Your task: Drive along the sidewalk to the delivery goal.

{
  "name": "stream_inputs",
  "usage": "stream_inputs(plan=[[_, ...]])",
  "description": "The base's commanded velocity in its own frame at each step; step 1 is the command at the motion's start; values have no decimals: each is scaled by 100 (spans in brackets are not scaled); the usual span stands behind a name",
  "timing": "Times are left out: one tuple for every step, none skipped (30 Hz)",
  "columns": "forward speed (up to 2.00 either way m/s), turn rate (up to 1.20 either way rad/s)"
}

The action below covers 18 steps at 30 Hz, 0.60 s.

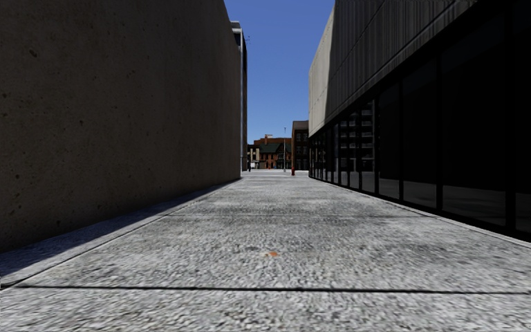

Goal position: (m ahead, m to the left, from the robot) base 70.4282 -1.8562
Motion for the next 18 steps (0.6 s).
stream_inputs(plan=[[200,0],[200,0],[200,0],[200,0],[200,0],[200,0],[200,0],[200,0],[200,0],[200,0],[200,0],[200,0],[200,0],[200,0],[200,0],[200,0],[200,0],[200,0]])
